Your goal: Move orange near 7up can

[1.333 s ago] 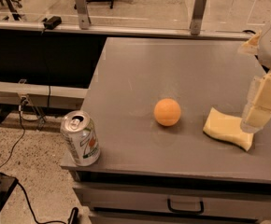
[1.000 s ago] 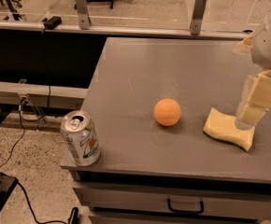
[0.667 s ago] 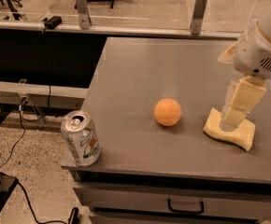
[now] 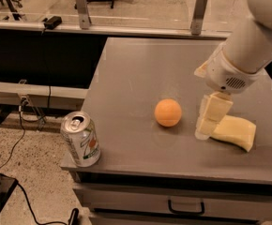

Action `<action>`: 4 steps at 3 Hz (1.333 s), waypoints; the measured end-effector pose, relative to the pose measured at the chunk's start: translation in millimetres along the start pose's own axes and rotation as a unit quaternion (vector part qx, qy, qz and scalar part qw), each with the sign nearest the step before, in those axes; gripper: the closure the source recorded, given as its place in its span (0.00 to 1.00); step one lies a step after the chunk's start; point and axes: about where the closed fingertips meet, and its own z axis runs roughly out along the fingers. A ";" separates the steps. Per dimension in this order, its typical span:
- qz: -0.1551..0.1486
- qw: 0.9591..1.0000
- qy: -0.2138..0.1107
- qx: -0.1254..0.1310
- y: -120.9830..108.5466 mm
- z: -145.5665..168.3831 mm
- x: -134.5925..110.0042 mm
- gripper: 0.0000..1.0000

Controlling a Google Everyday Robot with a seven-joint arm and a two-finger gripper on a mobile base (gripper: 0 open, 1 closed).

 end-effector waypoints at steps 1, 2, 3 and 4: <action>-0.019 1.000 -0.004 0.002 -4.5 25.3 -13.0 0.00; -0.027 1.000 -0.017 -0.002 -7.7 40.8 -23.1 0.18; -0.023 0.999 -0.041 -0.013 -7.9 48.4 -33.2 0.41; -0.015 0.996 -0.077 -0.033 -2.7 50.9 -44.3 0.61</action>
Offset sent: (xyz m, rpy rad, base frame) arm 0.0297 0.0452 -0.0438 0.0550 -0.0151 0.0786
